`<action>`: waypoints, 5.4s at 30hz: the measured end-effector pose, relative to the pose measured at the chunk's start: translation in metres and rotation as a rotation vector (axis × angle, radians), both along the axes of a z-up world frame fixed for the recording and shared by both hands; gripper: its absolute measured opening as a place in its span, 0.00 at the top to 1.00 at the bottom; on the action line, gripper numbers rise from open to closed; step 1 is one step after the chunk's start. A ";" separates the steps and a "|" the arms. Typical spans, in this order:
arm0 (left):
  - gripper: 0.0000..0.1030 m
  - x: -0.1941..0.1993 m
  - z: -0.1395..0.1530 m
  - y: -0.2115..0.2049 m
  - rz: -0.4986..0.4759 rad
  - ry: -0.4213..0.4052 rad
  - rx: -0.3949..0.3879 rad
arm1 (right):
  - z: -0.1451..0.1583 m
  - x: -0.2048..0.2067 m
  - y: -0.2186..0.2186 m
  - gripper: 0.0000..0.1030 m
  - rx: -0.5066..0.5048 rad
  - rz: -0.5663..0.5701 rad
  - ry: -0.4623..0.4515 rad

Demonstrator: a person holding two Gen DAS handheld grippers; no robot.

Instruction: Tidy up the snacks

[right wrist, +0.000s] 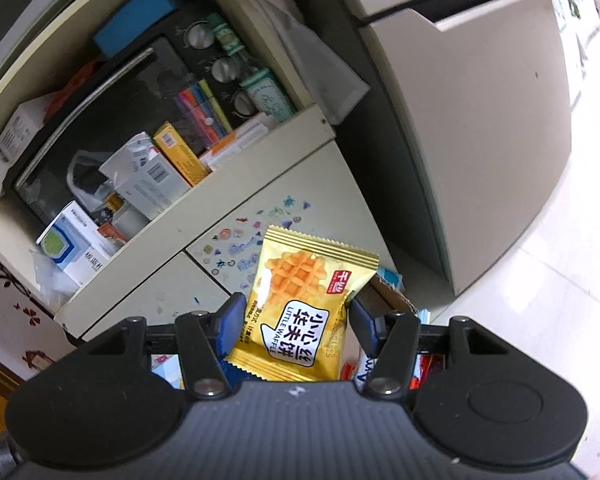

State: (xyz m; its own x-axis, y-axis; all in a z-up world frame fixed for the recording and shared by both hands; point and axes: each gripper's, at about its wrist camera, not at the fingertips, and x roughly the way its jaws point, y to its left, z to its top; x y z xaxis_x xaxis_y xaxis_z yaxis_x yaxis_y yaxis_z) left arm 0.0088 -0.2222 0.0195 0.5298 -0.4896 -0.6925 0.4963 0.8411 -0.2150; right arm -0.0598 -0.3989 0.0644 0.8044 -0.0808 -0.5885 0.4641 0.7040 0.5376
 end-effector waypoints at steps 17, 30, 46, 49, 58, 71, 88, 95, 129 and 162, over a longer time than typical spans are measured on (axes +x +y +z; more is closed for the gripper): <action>0.02 0.034 0.023 0.063 0.157 -0.030 -0.007 | 0.005 0.009 0.016 0.22 -0.028 0.073 -0.036; 0.00 0.066 0.020 0.135 0.298 -0.019 0.056 | 0.007 0.027 0.068 0.21 -0.156 0.301 -0.068; 0.00 0.098 -0.022 0.154 0.335 0.047 0.083 | -0.012 0.040 0.130 0.20 -0.281 0.558 -0.033; 0.00 0.108 -0.034 0.149 0.321 0.067 0.083 | -0.019 0.042 0.140 0.20 -0.299 0.598 -0.012; 0.00 0.133 -0.066 0.121 0.245 0.101 0.087 | -0.038 0.046 0.164 0.20 -0.319 0.693 0.042; 0.00 0.146 -0.104 0.104 0.212 0.057 0.252 | -0.069 0.061 0.193 0.20 -0.367 0.748 0.127; 0.01 0.143 -0.088 0.206 0.391 0.155 0.144 | -0.104 0.090 0.221 0.20 -0.489 0.562 0.180; 0.01 0.149 -0.076 0.191 0.299 0.059 0.125 | -0.120 0.109 0.228 0.20 -0.538 0.496 0.210; 0.22 0.161 -0.108 0.123 -0.073 -0.101 0.186 | -0.129 0.114 0.235 0.12 -0.508 0.572 0.265; 0.15 0.068 -0.068 0.210 0.106 0.034 0.276 | -0.108 0.053 0.221 0.25 -0.132 0.633 0.303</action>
State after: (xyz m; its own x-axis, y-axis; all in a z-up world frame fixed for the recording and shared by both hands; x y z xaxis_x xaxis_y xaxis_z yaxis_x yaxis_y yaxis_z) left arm 0.0764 -0.0122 -0.0481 0.5420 -0.2235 -0.8101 0.3991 0.9168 0.0140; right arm -0.0072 -0.1781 -0.0435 0.5232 0.2609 -0.8113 0.0606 0.9382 0.3408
